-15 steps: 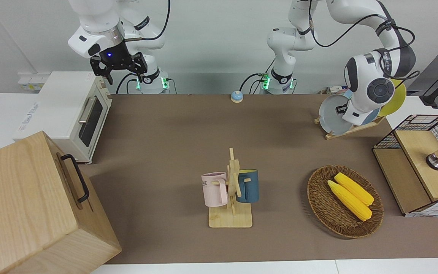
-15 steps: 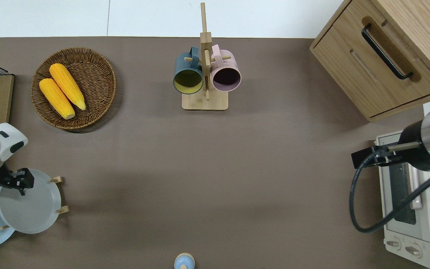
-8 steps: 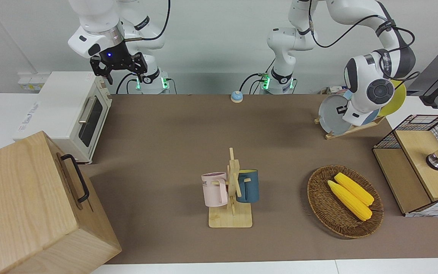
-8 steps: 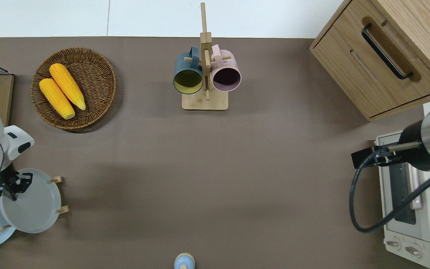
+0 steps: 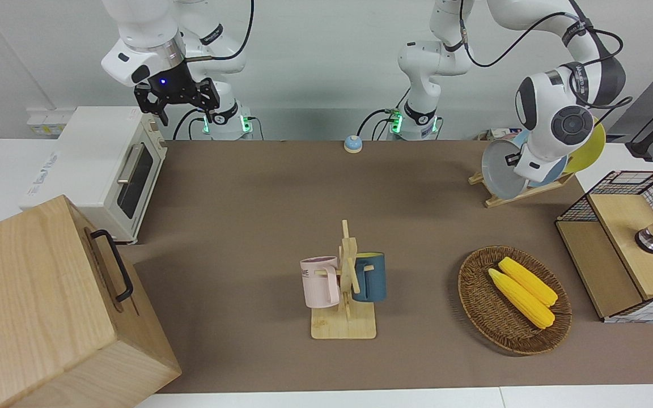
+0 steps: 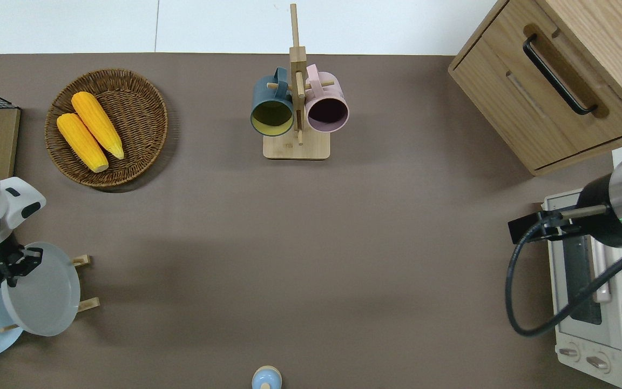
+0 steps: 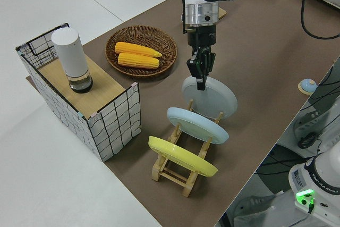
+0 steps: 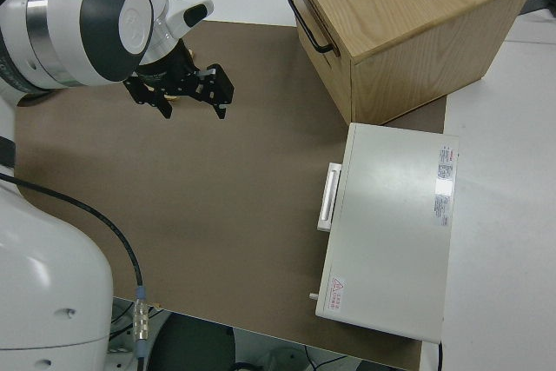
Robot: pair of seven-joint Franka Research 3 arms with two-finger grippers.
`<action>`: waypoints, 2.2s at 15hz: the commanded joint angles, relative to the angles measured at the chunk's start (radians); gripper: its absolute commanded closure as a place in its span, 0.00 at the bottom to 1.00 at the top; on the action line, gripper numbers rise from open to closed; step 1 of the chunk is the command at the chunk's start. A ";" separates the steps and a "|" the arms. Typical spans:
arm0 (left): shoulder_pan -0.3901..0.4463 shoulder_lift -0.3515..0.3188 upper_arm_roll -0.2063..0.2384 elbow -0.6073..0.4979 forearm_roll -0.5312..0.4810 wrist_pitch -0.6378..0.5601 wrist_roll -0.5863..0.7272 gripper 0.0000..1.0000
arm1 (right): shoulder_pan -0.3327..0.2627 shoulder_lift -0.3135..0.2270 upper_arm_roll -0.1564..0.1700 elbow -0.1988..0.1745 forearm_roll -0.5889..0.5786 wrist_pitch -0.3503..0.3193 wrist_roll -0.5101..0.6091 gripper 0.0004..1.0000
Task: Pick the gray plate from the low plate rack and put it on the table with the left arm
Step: 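Lift the gray plate out of the rack with the left gripper, then carry the plate away from the rack and lower it onto the table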
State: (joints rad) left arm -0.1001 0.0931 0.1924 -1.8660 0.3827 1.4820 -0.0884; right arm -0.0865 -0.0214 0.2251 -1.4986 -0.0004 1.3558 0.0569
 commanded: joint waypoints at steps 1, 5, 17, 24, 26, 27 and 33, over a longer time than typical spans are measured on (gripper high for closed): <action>-0.010 -0.007 -0.005 0.053 0.013 -0.068 0.002 0.95 | -0.015 -0.005 0.007 0.006 0.003 -0.015 -0.003 0.01; -0.013 -0.007 -0.017 0.103 -0.084 -0.104 -0.002 0.96 | -0.013 -0.005 0.007 0.006 0.003 -0.015 -0.003 0.01; -0.021 -0.004 -0.183 0.064 -0.507 0.044 -0.183 0.95 | -0.015 -0.005 0.007 0.006 0.003 -0.015 -0.003 0.01; -0.033 0.011 -0.214 -0.081 -0.528 0.172 -0.197 0.89 | -0.013 -0.005 0.007 0.006 0.003 -0.015 -0.003 0.01; -0.033 0.022 -0.212 -0.084 -0.527 0.172 -0.197 0.61 | -0.015 -0.005 0.007 0.006 0.003 -0.015 -0.003 0.01; -0.033 0.023 -0.212 -0.084 -0.527 0.170 -0.197 0.33 | -0.015 -0.005 0.007 0.006 0.003 -0.015 -0.003 0.01; -0.030 0.019 -0.199 -0.076 -0.513 0.150 -0.192 0.02 | -0.015 -0.005 0.007 0.006 0.003 -0.015 -0.003 0.01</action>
State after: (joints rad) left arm -0.1253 0.1279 -0.0216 -1.9322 -0.1315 1.6336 -0.2734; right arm -0.0865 -0.0214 0.2251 -1.4986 -0.0004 1.3558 0.0569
